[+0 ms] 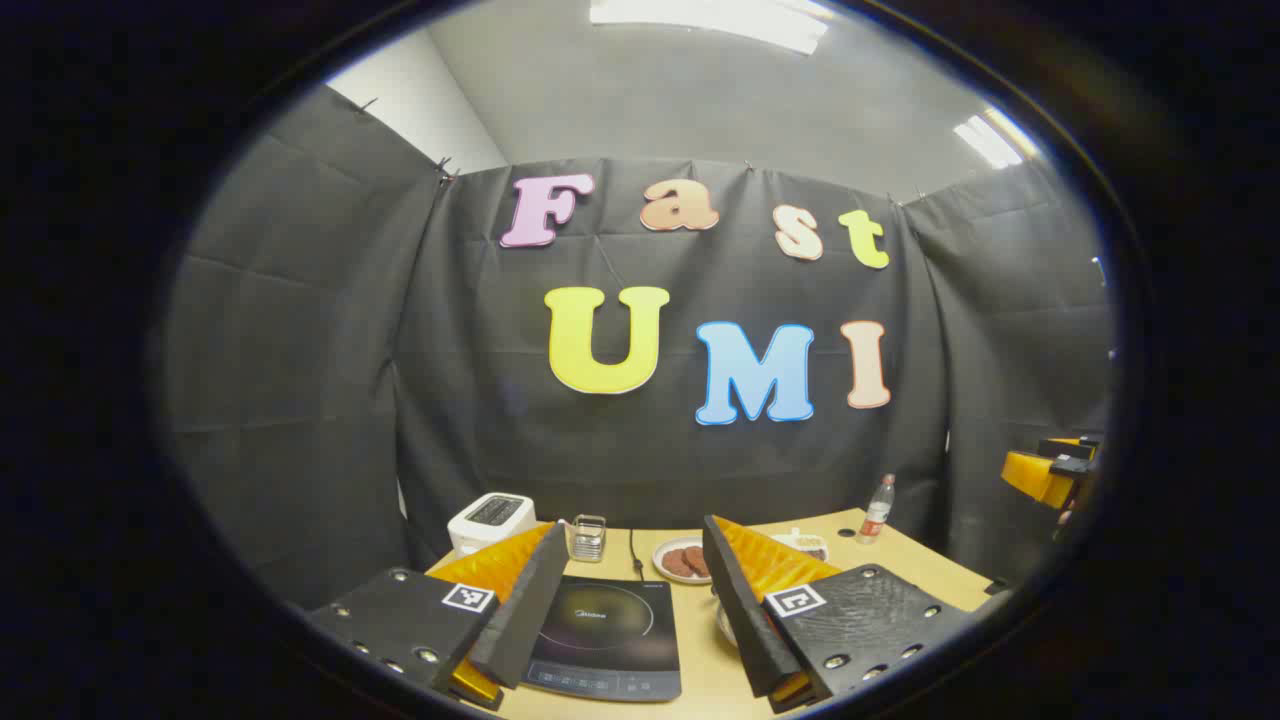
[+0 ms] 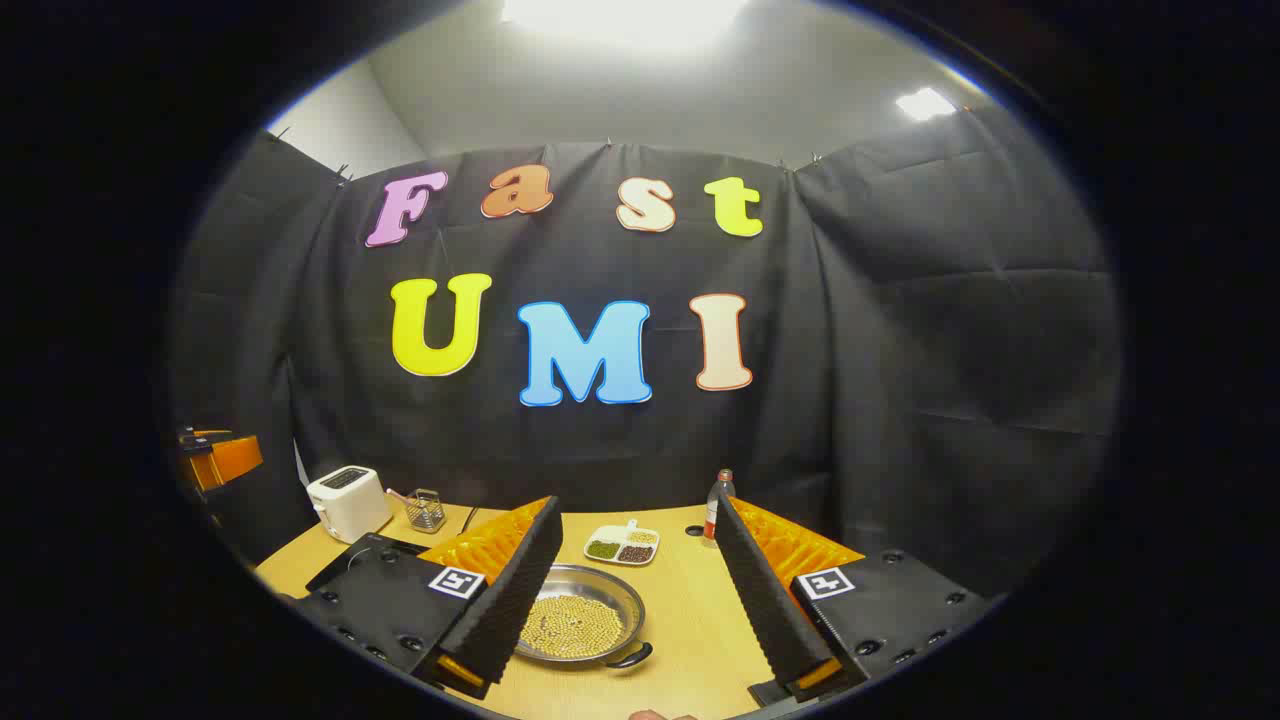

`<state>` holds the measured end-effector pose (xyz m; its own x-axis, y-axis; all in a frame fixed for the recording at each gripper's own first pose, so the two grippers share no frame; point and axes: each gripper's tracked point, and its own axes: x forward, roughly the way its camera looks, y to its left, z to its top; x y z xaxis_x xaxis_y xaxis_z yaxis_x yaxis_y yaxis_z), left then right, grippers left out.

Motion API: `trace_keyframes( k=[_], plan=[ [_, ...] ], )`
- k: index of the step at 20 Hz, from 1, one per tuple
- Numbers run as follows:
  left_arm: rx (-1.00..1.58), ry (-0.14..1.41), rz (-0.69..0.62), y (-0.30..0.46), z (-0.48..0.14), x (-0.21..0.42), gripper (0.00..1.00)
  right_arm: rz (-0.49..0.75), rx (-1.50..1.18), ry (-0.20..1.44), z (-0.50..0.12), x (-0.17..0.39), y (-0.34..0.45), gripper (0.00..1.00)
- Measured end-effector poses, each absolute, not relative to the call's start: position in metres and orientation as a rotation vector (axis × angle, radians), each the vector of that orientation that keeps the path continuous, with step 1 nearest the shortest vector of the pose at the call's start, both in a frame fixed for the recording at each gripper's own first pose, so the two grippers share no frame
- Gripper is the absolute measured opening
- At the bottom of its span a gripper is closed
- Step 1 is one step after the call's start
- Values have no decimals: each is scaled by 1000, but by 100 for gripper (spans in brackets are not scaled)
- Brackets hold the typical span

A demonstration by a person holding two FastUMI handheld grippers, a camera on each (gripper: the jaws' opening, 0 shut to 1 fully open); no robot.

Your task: First push the handle of the pot to place it horizontally, then grasp the pot with both hands and set it on the induction cooktop.

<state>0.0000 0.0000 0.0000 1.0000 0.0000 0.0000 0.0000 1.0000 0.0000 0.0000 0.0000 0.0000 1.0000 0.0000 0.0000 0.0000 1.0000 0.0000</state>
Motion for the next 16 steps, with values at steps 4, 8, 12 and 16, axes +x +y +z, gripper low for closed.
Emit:
trace_keyframes(
  k=[4, 8, 12, 16],
  plan=[
    [24, -8, -10, 1, 0, -2, 82, 15, -6, -3, 2, -1, 9, 96],
    [10, -9, -21, 0, -1, -3, 82, 26, -13, -5, 2, -5, 14, 97],
    [11, -9, -32, 0, -4, -3, 83, 30, -4, -6, 3, -6, 19, 96],
    [15, -8, -43, -1, -5, -3, 83, 37, 7, 1, 2, -5, 24, 96]
  ],
)
